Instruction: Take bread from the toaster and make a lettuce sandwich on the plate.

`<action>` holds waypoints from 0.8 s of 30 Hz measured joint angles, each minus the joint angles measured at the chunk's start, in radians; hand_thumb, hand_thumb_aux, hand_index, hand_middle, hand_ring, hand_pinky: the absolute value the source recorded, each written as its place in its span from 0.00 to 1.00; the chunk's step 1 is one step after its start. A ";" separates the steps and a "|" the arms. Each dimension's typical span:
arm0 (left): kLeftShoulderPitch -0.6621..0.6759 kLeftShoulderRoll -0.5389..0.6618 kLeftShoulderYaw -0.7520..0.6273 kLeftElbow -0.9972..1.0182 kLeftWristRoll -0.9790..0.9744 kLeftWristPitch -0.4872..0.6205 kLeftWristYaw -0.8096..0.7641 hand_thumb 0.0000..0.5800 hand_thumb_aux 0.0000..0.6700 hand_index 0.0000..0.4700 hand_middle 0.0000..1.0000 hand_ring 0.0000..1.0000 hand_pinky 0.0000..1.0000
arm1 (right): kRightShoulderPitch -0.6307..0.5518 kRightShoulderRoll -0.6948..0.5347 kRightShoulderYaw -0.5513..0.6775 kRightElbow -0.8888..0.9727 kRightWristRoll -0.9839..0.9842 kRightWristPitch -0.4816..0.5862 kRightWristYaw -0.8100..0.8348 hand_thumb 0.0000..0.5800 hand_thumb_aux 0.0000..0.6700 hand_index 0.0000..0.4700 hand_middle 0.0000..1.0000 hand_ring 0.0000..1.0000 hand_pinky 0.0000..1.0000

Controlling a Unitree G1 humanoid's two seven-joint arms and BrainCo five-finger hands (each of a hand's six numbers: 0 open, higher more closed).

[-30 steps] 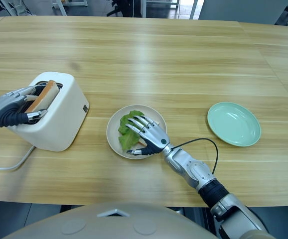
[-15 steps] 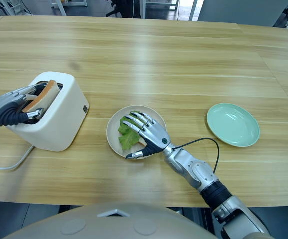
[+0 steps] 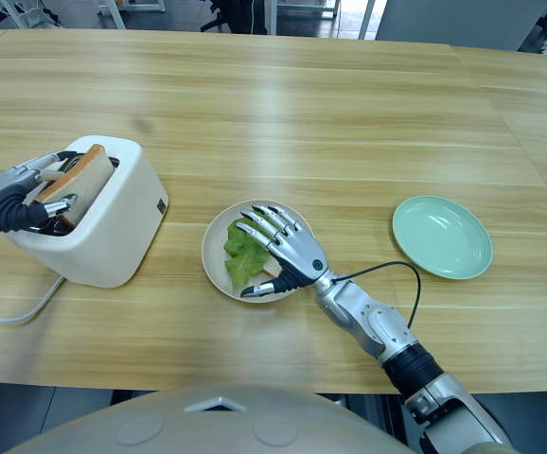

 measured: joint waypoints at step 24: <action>-0.114 -0.044 0.077 0.002 -0.237 0.018 -0.015 1.00 1.00 0.98 1.00 1.00 1.00 | -0.024 -0.022 -0.068 0.073 0.025 -0.002 -0.032 0.00 0.00 0.00 0.00 0.00 0.00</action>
